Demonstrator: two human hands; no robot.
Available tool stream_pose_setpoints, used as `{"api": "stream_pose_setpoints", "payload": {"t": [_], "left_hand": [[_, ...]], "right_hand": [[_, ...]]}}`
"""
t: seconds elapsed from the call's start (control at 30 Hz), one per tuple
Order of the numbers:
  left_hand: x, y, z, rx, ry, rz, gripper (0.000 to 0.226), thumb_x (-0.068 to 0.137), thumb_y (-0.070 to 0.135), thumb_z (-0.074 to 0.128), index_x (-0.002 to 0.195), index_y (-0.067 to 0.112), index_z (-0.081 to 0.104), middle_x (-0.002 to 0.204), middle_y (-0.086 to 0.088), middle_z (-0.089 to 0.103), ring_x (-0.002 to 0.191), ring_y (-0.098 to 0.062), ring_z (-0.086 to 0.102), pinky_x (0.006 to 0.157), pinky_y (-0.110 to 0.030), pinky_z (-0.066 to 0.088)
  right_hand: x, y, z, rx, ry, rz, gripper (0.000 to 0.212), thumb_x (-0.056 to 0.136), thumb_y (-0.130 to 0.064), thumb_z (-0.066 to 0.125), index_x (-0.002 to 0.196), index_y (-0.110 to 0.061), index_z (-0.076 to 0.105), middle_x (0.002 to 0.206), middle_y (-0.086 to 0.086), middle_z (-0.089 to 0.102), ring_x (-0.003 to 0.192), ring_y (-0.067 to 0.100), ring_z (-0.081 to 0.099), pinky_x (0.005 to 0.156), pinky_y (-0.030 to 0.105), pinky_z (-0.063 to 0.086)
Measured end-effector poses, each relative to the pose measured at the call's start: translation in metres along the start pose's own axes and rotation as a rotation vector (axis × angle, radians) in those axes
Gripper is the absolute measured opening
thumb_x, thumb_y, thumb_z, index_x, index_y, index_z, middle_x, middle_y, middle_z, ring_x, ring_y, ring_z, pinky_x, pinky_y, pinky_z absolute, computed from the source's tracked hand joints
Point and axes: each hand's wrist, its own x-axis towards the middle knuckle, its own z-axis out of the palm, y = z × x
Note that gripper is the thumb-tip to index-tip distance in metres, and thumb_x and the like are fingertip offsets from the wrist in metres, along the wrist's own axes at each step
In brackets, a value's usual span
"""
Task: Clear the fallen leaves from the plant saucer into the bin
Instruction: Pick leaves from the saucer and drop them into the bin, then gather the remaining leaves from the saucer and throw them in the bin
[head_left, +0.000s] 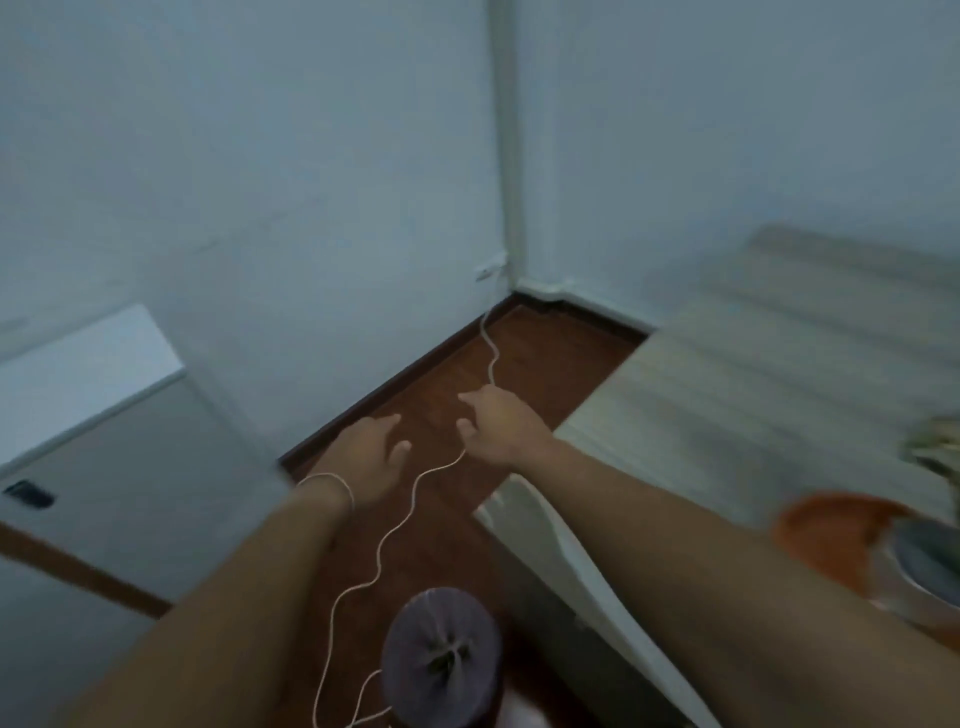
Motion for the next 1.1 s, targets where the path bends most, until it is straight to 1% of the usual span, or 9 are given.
{"api": "stream_pose_setpoints", "payload": {"t": [0.2,0.3,0.4,0.67,0.8,0.87,0.93,1.0,1.1], "left_hand": [[0.009,0.115,0.003,-0.077,-0.058,0.228,0.052,0.091,0.028,0.057,0.138,0.010,0.048,0.134,-0.016,0.058,0.125,-0.030,0.055,0.108,-0.037,0.041],[0.004,0.179,0.032,-0.076,-0.133,0.346,0.052,0.090,0.028,0.058,0.139,0.010,0.047,0.134,-0.014,0.058,0.123,-0.028,0.056,0.106,-0.034,0.042],[-0.010,0.239,0.069,-0.117,-0.252,0.430,0.054,0.089,0.028,0.061,0.139,0.013,0.047,0.132,-0.013,0.058,0.119,-0.027,0.058,0.104,-0.035,0.044],[-0.053,0.353,0.161,-0.070,-0.540,0.587,0.059,0.083,0.030,0.066,0.137,0.015,0.050,0.133,-0.011,0.060,0.118,-0.027,0.058,0.101,-0.034,0.047],[-0.069,0.386,0.201,-0.012,-0.646,0.657,0.052,0.085,0.024,0.064,0.134,0.010,0.052,0.133,-0.014,0.059,0.121,-0.030,0.056,0.100,-0.034,0.045],[-0.073,0.397,0.217,0.035,-0.661,0.691,0.039,0.083,0.023,0.061,0.121,0.013,0.061,0.124,-0.013,0.065,0.114,-0.032,0.060,0.094,-0.036,0.049],[-0.073,0.403,0.230,0.083,-0.661,0.696,0.031,0.078,0.027,0.059,0.106,0.018,0.065,0.113,-0.010,0.069,0.106,-0.032,0.063,0.087,-0.037,0.052],[-0.070,0.406,0.242,0.130,-0.659,0.683,0.034,0.075,0.030,0.061,0.107,0.018,0.064,0.113,-0.009,0.068,0.104,-0.031,0.063,0.086,-0.037,0.052],[-0.068,0.411,0.255,0.228,-0.638,0.678,0.040,0.077,0.032,0.062,0.113,0.015,0.062,0.118,-0.012,0.066,0.107,-0.032,0.062,0.087,-0.038,0.053]], "right_hand": [[-0.085,0.060,-0.088,-0.019,0.151,0.156,0.041,0.093,-0.027,0.049,0.129,-0.007,0.056,0.127,0.018,0.058,0.122,0.032,0.051,0.103,0.039,0.043],[-0.146,0.107,-0.106,-0.016,0.147,0.286,0.046,0.095,-0.031,0.048,0.137,-0.012,0.050,0.140,0.013,0.051,0.131,0.029,0.045,0.109,0.038,0.036],[-0.214,0.150,-0.112,0.001,0.145,0.436,0.045,0.095,-0.030,0.050,0.136,-0.011,0.052,0.140,0.013,0.053,0.131,0.029,0.046,0.109,0.036,0.034],[-0.343,0.220,-0.108,0.096,0.201,0.701,0.027,0.085,-0.017,0.054,0.106,-0.011,0.069,0.107,0.011,0.072,0.100,0.027,0.065,0.088,0.034,0.052],[-0.381,0.256,-0.095,0.109,0.128,0.864,0.014,0.074,-0.024,0.053,0.066,-0.020,0.062,0.073,0.003,0.066,0.079,0.026,0.063,0.073,0.036,0.050],[-0.393,0.273,-0.087,0.064,0.126,0.898,0.014,0.078,-0.025,0.056,0.081,-0.019,0.068,0.090,0.008,0.070,0.094,0.027,0.062,0.087,0.038,0.050],[-0.401,0.293,-0.076,-0.038,0.124,0.887,0.034,0.077,-0.035,0.052,0.102,-0.016,0.068,0.113,0.014,0.066,0.117,0.034,0.053,0.102,0.039,0.044],[-0.399,0.301,-0.075,-0.133,0.108,0.834,0.046,0.071,-0.038,0.044,0.102,-0.012,0.066,0.113,0.021,0.065,0.118,0.041,0.052,0.102,0.043,0.045],[-0.392,0.293,-0.090,-0.280,0.047,0.750,0.032,0.079,-0.023,0.056,0.108,-0.010,0.064,0.113,0.019,0.065,0.117,0.039,0.055,0.102,0.043,0.042]]}}
